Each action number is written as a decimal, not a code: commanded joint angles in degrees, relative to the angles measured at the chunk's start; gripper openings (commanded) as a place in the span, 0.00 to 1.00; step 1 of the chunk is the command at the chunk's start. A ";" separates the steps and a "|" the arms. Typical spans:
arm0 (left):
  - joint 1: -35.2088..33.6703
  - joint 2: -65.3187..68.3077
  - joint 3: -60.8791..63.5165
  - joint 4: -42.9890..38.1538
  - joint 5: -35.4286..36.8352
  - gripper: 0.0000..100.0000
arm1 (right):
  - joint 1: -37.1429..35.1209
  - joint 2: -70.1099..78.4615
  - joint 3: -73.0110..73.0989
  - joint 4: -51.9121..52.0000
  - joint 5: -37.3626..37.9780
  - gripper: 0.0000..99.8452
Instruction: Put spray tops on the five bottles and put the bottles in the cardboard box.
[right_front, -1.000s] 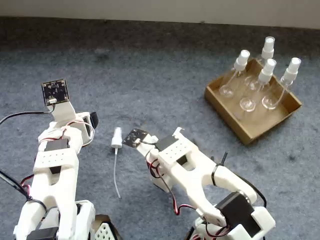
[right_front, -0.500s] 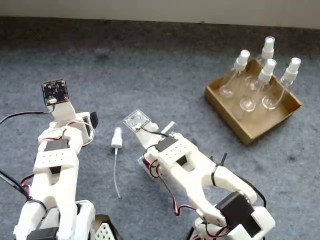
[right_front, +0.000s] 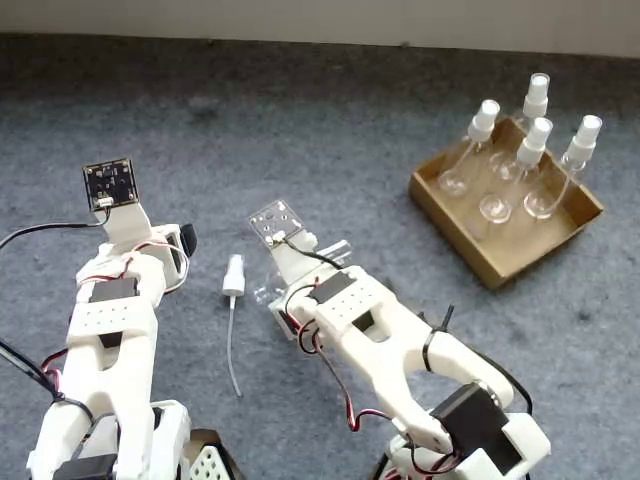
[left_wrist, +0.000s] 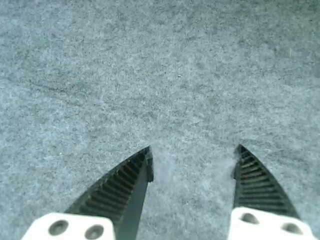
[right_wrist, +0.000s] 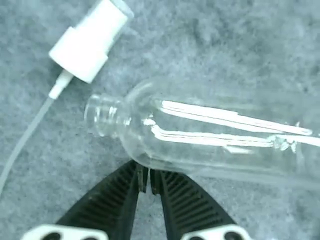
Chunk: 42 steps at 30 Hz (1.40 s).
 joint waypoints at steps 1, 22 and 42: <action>-0.57 -1.80 -0.48 -1.14 0.44 0.24 | 3.21 -3.47 -2.86 5.32 3.52 0.01; -0.57 -1.80 -0.48 -1.32 0.44 0.24 | 7.16 -18.24 -4.70 23.43 54.77 0.20; -0.31 -1.80 -0.40 -1.49 0.44 0.24 | 7.16 -15.08 1.10 8.66 65.32 0.30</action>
